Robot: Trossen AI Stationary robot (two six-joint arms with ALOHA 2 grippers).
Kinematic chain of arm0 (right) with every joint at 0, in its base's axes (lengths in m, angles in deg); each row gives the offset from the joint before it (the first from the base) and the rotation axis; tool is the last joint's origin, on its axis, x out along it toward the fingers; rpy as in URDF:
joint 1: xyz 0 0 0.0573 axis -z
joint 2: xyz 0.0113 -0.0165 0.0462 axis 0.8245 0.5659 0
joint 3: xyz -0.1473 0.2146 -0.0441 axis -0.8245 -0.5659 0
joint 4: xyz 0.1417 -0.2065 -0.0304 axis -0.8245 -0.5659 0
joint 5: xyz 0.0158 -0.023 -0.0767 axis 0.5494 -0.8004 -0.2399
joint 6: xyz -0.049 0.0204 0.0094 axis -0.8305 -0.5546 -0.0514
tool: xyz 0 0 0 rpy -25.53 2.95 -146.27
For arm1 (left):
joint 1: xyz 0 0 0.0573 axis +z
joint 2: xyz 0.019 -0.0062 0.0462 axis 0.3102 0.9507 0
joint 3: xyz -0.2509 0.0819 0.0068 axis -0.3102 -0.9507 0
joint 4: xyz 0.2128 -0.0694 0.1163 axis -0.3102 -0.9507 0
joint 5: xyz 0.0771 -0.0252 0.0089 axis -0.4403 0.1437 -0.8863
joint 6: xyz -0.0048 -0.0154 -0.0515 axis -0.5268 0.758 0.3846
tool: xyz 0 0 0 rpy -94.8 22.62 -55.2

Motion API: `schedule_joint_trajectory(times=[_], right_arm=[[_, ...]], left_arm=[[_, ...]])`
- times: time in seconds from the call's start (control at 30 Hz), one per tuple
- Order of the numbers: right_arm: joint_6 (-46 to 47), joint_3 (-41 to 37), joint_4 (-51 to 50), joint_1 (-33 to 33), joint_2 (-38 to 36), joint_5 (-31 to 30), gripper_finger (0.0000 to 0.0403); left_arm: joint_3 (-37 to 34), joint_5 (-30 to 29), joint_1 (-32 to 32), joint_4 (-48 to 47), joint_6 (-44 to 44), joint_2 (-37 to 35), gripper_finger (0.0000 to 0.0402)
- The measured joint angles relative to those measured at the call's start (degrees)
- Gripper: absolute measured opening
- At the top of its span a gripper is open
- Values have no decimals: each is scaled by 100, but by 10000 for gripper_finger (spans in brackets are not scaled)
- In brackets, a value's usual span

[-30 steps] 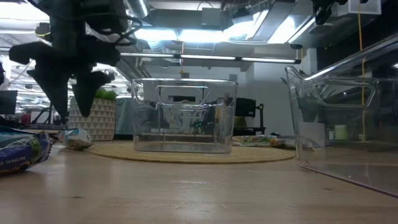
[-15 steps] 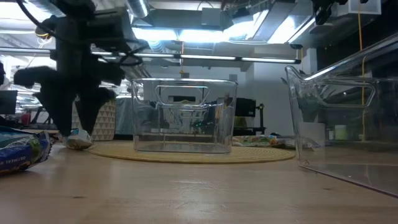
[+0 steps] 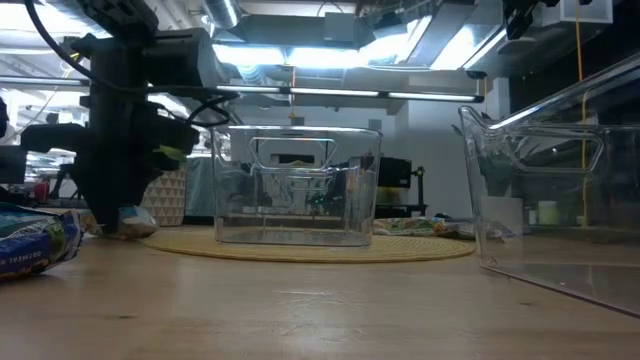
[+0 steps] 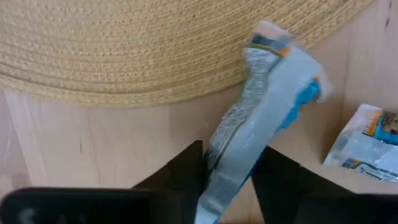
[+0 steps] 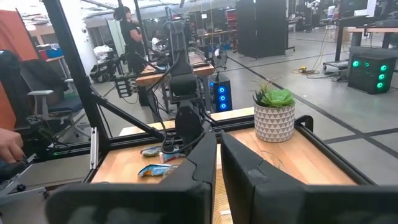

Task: Pick and place Granola Bars by type
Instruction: Put the yellow granola bar pack into the bottom left transparent bin

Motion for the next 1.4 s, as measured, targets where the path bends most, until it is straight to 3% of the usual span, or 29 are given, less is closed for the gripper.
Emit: schedule_joint_trajectory(times=[0.3, 0.63, 0.93, 1.17, 1.4], right_arm=[[-9, 0, -5, 0, 4, -1, 28], [-17, 0, -8, -2, 15, -3, 28], [-20, 0, -36, -2, 68, -3, 28], [-19, 0, -37, -2, 141, -5, 28], [-4, 0, -34, -2, 203, -5, 28]], left_arm=[[210, -25, 0, -517, 85, -2, 32], [1150, -456, 0, -1423, 68, -101, 37], [2168, -1345, 0, -1873, 157, -984, 31], [2796, -1504, 2, -881, 416, -1726, 28], [2835, -698, 2, 1468, 372, -2390, 29]])
